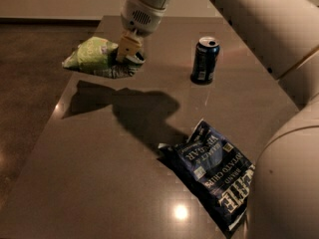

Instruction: Pick green jalapeno chip bag

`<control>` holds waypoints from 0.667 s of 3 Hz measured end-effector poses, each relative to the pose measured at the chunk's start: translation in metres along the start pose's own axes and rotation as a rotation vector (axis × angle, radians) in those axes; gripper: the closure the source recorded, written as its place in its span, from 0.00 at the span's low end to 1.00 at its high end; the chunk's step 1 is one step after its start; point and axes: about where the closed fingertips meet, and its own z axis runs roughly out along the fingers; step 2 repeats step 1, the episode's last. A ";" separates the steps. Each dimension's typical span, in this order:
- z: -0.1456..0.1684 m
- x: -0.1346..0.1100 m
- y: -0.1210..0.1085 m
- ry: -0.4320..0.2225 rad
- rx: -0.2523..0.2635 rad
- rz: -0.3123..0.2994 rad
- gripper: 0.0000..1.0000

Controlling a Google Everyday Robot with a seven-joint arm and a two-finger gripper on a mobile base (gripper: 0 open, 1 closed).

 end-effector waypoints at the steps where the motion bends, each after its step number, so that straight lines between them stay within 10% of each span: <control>1: -0.001 -0.001 0.000 -0.003 0.000 0.000 1.00; 2: -0.001 -0.001 0.000 -0.003 0.000 0.000 1.00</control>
Offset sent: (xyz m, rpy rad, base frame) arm 0.0000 0.0000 0.0000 0.0000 0.0000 0.0000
